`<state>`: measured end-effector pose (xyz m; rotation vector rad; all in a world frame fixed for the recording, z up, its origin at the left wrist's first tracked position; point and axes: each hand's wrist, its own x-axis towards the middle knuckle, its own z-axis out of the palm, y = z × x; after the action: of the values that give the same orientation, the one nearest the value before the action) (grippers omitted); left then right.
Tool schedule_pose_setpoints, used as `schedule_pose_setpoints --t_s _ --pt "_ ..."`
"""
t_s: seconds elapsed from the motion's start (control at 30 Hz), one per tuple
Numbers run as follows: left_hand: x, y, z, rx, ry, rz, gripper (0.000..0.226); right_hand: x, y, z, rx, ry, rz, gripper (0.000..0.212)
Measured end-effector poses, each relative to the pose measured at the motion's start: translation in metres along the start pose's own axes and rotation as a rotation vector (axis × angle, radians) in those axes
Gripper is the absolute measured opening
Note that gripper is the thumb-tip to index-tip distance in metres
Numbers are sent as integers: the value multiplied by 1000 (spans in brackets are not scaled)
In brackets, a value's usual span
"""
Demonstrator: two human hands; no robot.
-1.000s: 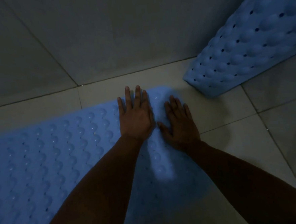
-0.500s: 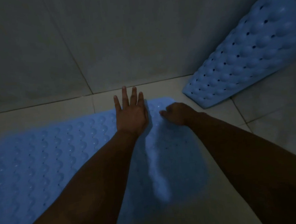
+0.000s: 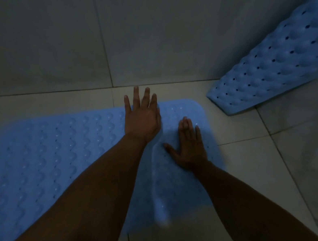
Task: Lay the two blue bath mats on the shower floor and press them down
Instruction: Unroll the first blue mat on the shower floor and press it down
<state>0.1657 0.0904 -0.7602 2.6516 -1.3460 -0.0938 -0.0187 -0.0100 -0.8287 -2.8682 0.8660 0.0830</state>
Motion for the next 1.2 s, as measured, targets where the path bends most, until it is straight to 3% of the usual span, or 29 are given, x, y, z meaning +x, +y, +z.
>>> schedule_pose_setpoints --t_s 0.13,0.23,0.3,0.37,0.43,0.57,0.67,0.83,1.03,1.13,1.2 --pt "-8 -23 12 48 -73 -15 62 0 0 -2 16 -95 -14 114" --pt "-9 -33 11 70 -102 -55 62 12 2 -22 60 -341 5 119" --pt "-8 -31 7 82 -114 -46 62 29 0 -55 75 -540 22 112" --pt "-5 -23 1 79 -121 -23 62 51 2 -91 72 -598 20 88" --pt "-4 -7 0 69 -121 -14 63 67 6 -113 98 -482 44 66" --pt "-20 41 25 -100 -177 50 66 71 7 -114 360 -192 76 45" --pt "-43 66 59 -182 -188 146 83 68 6 -101 449 -60 43 37" --pt "-55 65 94 -89 -121 110 92 69 17 -72 483 167 -96 31" --pt "-54 69 89 -111 -179 101 87 78 36 -54 397 257 -139 29" --pt "-51 75 74 -212 -268 50 88 82 37 -66 409 273 -138 32" --pt "-31 70 53 -315 -407 34 83 88 30 -82 423 208 -13 34"
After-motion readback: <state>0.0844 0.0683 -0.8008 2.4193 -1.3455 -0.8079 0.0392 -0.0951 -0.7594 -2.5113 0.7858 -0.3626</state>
